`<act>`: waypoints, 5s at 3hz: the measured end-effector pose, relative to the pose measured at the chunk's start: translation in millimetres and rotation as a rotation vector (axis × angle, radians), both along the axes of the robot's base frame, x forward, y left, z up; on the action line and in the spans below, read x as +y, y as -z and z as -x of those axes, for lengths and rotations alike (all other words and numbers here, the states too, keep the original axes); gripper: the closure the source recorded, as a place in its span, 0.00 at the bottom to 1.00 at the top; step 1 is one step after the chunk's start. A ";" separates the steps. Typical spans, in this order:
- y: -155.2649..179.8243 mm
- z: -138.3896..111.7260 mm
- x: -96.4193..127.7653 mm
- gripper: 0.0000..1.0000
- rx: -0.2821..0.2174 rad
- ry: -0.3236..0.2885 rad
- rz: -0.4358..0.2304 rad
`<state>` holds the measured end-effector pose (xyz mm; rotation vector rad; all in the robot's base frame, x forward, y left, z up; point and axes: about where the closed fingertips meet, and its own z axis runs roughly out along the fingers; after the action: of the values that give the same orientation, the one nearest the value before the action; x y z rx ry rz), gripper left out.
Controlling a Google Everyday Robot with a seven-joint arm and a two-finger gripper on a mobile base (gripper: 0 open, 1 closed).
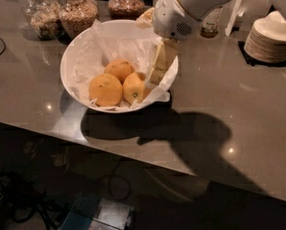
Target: Pick orange from white bowl
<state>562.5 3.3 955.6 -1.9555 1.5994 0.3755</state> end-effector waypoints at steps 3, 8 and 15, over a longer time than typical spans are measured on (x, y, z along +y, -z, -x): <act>23.5 -5.3 10.0 0.00 0.161 0.329 0.238; -37.4 41.1 11.9 0.00 -0.105 0.388 -0.325; 7.2 -9.9 3.1 0.19 -0.087 0.403 -0.007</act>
Offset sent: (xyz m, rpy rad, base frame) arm 0.0006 0.0171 -0.0264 -0.3211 0.3478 -0.6453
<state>572.3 6.4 948.4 -1.5684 1.8749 0.1313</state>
